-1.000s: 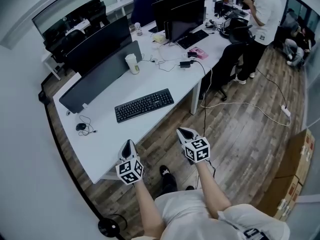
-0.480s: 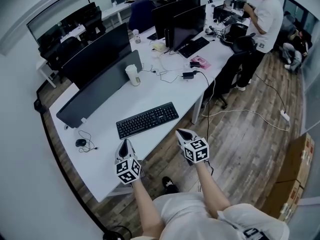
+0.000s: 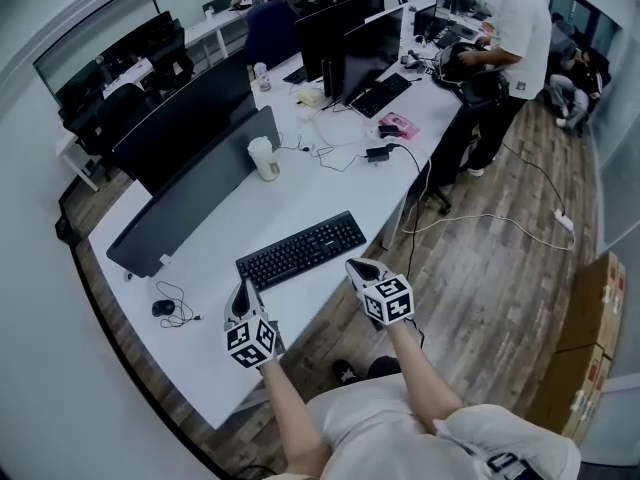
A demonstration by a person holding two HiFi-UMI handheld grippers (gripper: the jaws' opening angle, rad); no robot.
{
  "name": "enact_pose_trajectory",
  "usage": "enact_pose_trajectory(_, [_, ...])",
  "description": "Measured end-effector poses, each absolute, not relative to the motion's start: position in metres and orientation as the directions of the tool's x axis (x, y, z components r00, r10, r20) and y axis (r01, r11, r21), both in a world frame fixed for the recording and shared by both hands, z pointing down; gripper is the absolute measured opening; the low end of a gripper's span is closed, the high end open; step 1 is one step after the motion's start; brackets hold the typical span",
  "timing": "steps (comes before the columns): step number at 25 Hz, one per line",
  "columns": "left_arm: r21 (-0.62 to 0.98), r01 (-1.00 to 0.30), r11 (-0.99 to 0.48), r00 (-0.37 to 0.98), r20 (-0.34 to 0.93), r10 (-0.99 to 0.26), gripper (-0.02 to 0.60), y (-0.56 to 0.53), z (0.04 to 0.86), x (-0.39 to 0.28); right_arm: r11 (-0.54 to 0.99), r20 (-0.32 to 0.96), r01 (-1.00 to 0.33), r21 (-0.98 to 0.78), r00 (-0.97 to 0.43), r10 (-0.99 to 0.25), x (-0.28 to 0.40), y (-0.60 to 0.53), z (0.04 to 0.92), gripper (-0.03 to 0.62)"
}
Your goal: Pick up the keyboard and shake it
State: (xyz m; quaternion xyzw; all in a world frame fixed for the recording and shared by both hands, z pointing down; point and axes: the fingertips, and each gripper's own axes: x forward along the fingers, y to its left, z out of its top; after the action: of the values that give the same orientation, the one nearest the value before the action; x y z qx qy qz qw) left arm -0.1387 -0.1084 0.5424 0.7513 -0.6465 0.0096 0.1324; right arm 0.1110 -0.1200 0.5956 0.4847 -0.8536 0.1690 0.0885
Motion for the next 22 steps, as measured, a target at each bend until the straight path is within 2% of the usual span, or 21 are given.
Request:
enact_pose_trajectory(13, [0.238, -0.969, -0.061, 0.116, 0.225, -0.967, 0.014, -0.123, 0.567, -0.195, 0.448, 0.359, -0.874, -0.187, -0.486, -0.797, 0.092, -0.160, 0.606, 0.041])
enact_pose_trajectory(22, [0.206, -0.976, -0.070, 0.125, 0.268, -0.955, 0.014, -0.182, 0.574, -0.198, 0.424, 0.352, -0.869, -0.255, -0.492, -0.796, 0.094, -0.222, 0.615, 0.040])
